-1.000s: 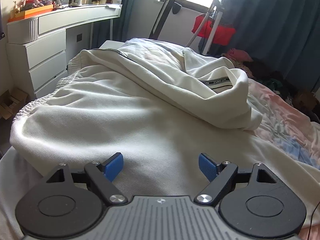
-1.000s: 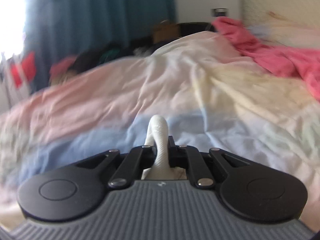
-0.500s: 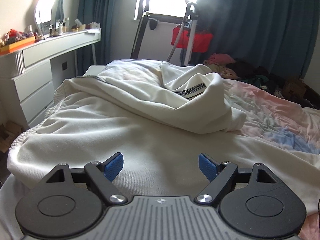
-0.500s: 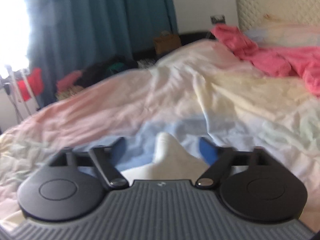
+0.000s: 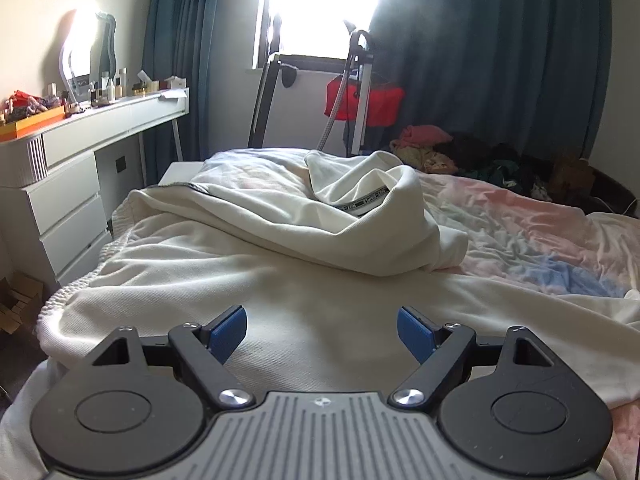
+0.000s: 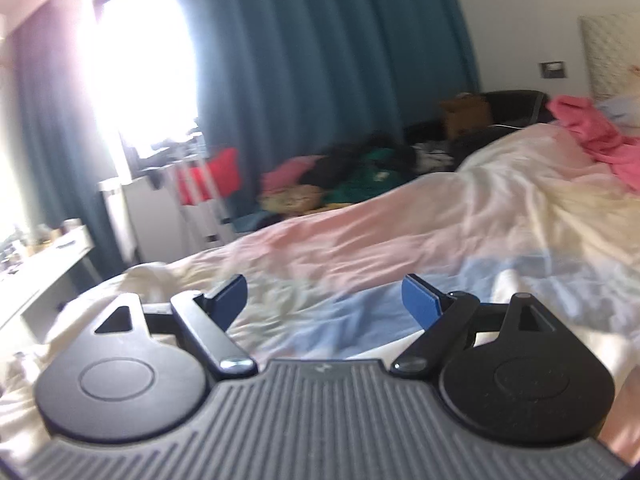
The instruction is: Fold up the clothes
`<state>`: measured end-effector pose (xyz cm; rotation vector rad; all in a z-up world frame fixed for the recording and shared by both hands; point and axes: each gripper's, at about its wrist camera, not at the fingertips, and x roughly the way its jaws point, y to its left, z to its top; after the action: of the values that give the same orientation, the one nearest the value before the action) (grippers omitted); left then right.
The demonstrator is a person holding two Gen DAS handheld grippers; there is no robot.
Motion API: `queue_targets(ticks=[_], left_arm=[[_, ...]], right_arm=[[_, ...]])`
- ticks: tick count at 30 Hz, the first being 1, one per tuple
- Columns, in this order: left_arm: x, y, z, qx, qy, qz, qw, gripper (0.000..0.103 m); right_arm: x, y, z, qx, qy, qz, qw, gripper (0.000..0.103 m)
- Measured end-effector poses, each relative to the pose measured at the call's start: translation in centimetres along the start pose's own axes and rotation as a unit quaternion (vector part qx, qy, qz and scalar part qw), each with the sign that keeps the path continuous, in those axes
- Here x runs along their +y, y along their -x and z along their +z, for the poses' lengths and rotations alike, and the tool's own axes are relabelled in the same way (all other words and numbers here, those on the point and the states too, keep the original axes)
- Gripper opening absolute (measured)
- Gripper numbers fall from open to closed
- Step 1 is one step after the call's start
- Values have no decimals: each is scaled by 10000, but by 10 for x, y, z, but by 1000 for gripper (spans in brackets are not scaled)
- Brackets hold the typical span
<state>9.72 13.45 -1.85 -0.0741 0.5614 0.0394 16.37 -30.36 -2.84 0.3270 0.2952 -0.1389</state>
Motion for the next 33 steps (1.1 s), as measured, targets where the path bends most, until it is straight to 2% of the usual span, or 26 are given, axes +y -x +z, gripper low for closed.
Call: queue_targets(ticks=[5,9,15,18,23,25,30,33], left_arm=[[-9,20,-2,-337,-243,-27,9991,84],[-18,26,-6,-440,-461,-83,9979,85],[-8,2,-4,106,63,-338,9994,85],[2,-30,15,409,527,-457,9967,85],[4,-102,64,475,572,-327,9967,85],[6,-142,86,615,838,-357,9939,85],[13,-242,142,763,1393,-199,9871,82],[16,-289,170,576,1622,-301,9846,83]], right_arm=[[35,36,-25,-89,360,282,9989,86],[60,61,-44,-132,585,522,9968,86],[62,50,-54,188,450,571,9972,86],[62,42,-58,348,373,562,9971,86],[61,29,-66,615,245,546,9963,86],[59,23,-69,692,182,524,9961,86],[57,-8,-78,659,302,276,9970,86],[53,-32,-76,411,376,-58,9984,85]])
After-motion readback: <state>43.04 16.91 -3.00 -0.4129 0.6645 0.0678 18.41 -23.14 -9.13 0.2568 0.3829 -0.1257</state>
